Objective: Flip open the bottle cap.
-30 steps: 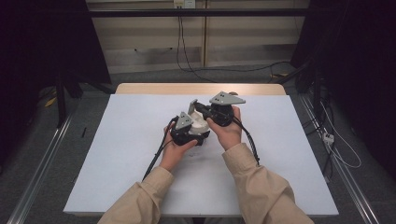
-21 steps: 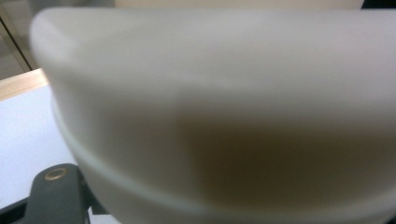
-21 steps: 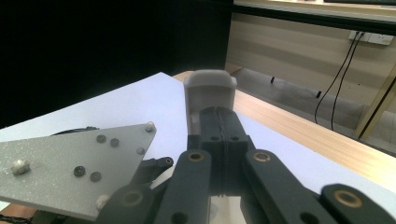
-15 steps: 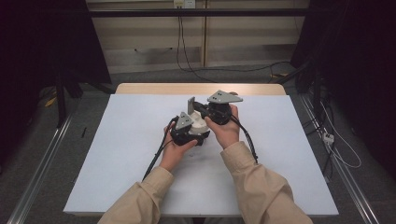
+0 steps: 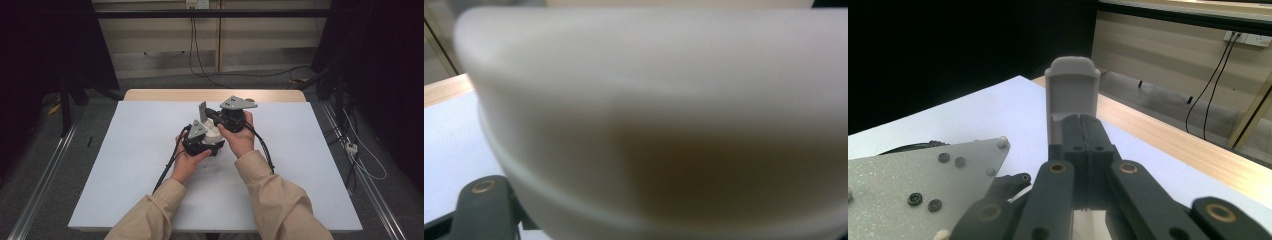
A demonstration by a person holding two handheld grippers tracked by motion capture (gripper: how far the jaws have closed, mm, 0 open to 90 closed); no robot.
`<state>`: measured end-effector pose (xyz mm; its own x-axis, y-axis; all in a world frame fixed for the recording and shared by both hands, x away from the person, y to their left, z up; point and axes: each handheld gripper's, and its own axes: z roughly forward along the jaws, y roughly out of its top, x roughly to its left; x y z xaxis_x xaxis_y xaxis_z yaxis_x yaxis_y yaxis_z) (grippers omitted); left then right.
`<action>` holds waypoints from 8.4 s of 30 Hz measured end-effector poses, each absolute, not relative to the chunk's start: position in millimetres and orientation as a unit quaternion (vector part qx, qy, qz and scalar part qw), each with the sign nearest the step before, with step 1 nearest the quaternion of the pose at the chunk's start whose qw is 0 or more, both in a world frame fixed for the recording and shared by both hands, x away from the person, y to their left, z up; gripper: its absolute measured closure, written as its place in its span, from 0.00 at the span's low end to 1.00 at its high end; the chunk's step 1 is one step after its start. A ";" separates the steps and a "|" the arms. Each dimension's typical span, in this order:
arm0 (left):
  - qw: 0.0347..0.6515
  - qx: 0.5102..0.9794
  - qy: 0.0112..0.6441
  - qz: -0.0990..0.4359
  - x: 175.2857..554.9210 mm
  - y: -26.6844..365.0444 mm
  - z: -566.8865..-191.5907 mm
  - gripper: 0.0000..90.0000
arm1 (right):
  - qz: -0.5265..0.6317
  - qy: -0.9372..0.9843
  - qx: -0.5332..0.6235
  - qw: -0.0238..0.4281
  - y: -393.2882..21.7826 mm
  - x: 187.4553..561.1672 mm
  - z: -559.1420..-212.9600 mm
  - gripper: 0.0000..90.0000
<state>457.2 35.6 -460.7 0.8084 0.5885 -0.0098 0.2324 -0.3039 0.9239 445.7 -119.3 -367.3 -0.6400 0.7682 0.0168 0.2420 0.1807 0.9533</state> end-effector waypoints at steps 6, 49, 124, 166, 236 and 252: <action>0.527 0.791 0.258 0.173 457.4 36.1 -460.4 0.21 | 0.537 0.729 0.346 0.246 -118.1 446.8 -367.5 1.00; 0.527 0.791 0.261 0.169 457.8 35.8 -460.6 0.21 | 0.531 0.737 0.344 0.237 -108.8 459.8 -374.2 1.00; 0.523 0.790 0.268 0.177 456.5 33.8 -461.0 0.21 | 0.525 0.745 0.345 0.225 -98.2 475.1 -384.7 1.00; 0.527 0.786 0.285 0.151 457.4 41.9 -459.5 0.10 | 0.510 0.757 0.340 0.227 -100.7 472.4 -379.4 0.90; 0.497 0.816 0.274 0.113 393.7 162.6 -441.7 0.07 | 0.503 0.746 0.383 0.211 -220.0 348.3 -427.6 0.11; 0.492 0.816 0.280 0.120 387.3 177.0 -441.7 0.07 | 0.493 0.743 0.393 0.222 -244.5 322.4 -439.8 0.11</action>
